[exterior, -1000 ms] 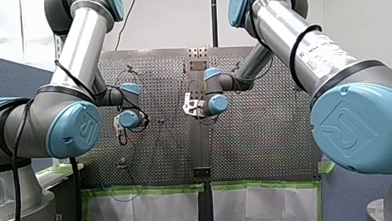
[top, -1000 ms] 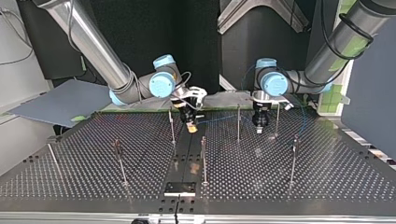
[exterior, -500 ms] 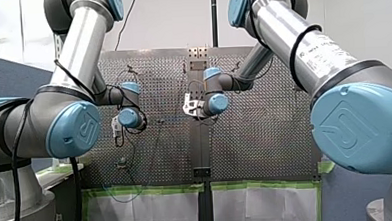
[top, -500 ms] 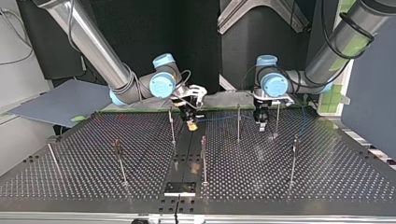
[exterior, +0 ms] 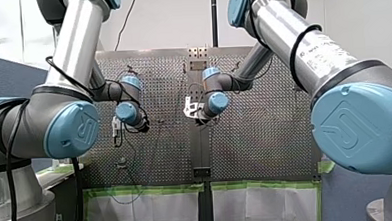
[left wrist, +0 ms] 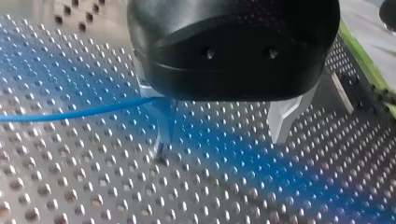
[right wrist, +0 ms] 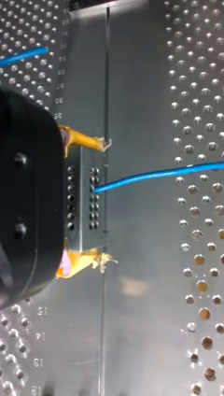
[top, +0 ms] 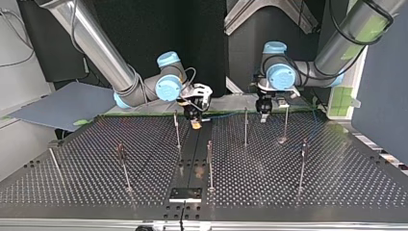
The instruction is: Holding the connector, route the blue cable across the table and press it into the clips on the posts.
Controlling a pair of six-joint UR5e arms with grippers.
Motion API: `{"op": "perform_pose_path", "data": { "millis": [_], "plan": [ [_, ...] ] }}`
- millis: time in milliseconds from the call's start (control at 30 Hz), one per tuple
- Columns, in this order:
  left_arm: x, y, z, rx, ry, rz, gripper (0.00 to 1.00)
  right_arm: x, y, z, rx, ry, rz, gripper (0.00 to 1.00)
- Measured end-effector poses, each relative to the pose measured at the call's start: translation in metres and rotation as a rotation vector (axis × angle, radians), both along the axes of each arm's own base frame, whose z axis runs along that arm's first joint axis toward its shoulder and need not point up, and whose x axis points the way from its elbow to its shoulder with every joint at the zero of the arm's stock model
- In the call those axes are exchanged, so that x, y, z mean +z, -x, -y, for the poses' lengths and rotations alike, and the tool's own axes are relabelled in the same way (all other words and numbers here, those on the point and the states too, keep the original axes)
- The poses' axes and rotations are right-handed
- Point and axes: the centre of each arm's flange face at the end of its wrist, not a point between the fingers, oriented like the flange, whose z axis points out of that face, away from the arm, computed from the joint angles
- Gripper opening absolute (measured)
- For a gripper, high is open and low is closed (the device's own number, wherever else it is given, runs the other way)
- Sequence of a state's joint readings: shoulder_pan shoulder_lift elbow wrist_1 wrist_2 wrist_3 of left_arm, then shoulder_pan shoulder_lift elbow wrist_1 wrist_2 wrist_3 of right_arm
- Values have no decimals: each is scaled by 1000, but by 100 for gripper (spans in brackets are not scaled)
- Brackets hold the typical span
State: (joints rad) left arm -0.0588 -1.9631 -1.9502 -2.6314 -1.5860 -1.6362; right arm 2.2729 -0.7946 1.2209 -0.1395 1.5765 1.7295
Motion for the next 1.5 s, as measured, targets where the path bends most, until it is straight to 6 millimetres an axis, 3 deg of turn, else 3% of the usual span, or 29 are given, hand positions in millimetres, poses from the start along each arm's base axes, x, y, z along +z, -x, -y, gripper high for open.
{"op": "perform_pose_path", "data": {
  "millis": [767,1000,1200,1500],
  "plan": [
    [9,57,49,-74,-6,10,98,0,4,4,-7,1,-4,0],
    [30,74,63,-83,14,74,98,0,4,5,-9,2,-3,0],
    [43,78,78,-77,34,128,98,0,6,7,-12,2,-3,0],
    [37,69,114,-76,40,142,98,1,9,10,-16,1,-2,0]
  ]
}}
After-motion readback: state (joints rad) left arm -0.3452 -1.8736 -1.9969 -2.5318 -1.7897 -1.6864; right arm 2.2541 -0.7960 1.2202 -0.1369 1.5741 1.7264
